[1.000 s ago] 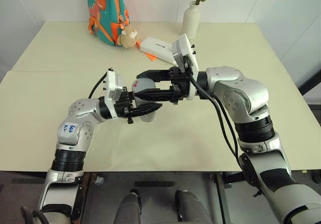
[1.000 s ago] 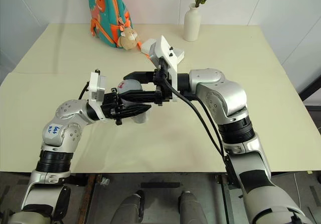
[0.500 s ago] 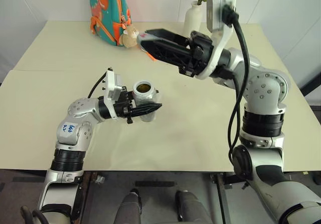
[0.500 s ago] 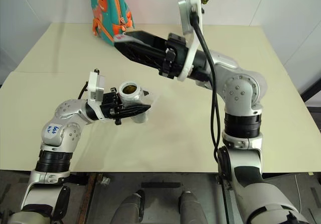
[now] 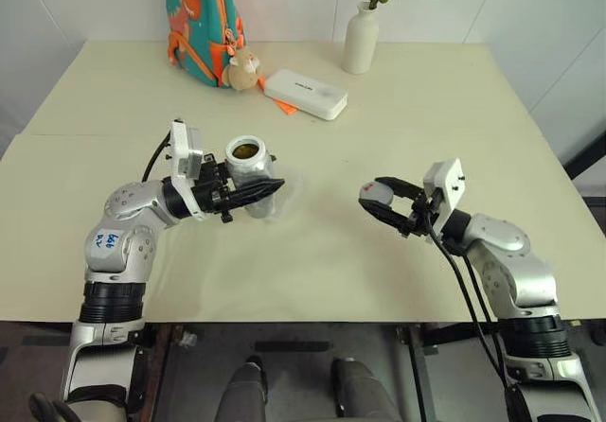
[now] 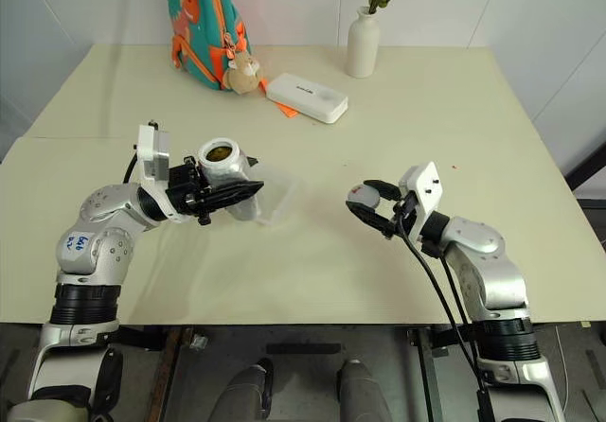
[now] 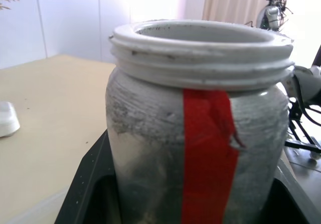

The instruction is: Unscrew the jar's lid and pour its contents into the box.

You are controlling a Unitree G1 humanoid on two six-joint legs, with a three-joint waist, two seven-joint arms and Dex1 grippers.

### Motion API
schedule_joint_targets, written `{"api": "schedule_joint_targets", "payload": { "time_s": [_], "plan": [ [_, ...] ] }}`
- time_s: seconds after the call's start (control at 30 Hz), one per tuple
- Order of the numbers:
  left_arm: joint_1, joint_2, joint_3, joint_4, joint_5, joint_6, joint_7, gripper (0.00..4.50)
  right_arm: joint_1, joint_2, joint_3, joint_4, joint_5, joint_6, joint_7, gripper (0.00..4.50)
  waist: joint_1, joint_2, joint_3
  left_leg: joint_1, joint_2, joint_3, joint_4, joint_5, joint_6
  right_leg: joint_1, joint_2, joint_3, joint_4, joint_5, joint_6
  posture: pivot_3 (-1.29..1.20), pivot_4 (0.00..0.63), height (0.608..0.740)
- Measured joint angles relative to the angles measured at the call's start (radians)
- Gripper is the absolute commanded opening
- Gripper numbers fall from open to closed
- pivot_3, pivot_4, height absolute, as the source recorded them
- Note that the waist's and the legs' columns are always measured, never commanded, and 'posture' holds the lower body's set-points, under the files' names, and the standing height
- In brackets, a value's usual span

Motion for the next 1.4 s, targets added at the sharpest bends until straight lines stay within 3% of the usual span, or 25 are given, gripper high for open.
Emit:
{"api": "schedule_joint_targets", "payload": {
  "time_s": [0.13,0.33,0.5,0.67,0.97,1.23,1.4],
  "plan": [
    [-0.025,0.0,0.014,0.003,-0.015,0.028,0.018,1.97,0.001,0.023,-0.014,0.123,-0.018,-0.061,-0.011,2.54,0.0,0.0,0.0,0.002,0.0,0.0,0.0,0.0,0.0,0.002,0.0,0.0,0.001,0.0,0.0,0.0,0.15,0.74],
    [-0.026,0.003,0.02,0.004,-0.018,0.05,0.026,1.97,0.001,0.024,-0.022,0.173,-0.003,-0.049,0.005,4.47,0.0,0.0,0.0,0.002,0.0,0.0,0.0,0.0,0.0,0.002,0.0,0.0,0.001,0.0,0.0,0.0,0.15,0.74],
    [-0.037,0.023,0.027,0.046,-0.019,0.055,0.02,1.97,0.001,-0.001,-0.053,0.111,0.023,-0.013,0.008,4.47,0.001,0.0,0.0,0.002,0.0,0.0,0.0,0.001,0.0,0.002,0.0,0.0,0.001,0.0,0.0,0.0,0.15,0.74],
    [-0.104,0.053,0.044,0.165,-0.004,0.02,0.002,1.97,-0.022,-0.069,-0.043,-0.08,0.077,0.123,0.017,4.47,-0.001,0.0,0.0,0.002,0.0,0.0,0.0,0.001,0.0,0.001,0.0,0.0,0.001,0.0,0.0,0.0,0.15,0.74],
    [-0.188,0.141,0.017,0.381,0.159,-0.183,-0.055,1.97,-0.102,-0.108,0.063,-0.371,0.158,0.355,0.011,4.47,0.005,0.0,0.0,0.0,0.0,-0.001,-0.002,0.0,0.0,0.001,0.0,0.0,-0.002,0.0,0.0,0.0,0.15,0.74],
    [-0.203,0.173,-0.035,0.43,0.351,-0.344,0.064,1.97,-0.101,-0.11,0.072,-0.395,0.144,0.373,-0.007,4.47,0.022,0.0,0.0,0.0,0.0,0.0,-0.002,0.0,0.0,0.0,0.0,0.0,-0.002,0.0,0.0,0.0,0.15,0.74],
    [-0.205,0.171,-0.086,0.436,0.501,-0.419,0.221,1.97,-0.099,-0.11,0.072,-0.383,0.139,0.366,-0.007,4.47,0.025,0.0,0.0,0.0,0.0,0.0,-0.001,0.0,0.0,0.0,0.0,0.0,-0.001,0.0,0.0,0.0,0.15,0.74]
  ]
}}
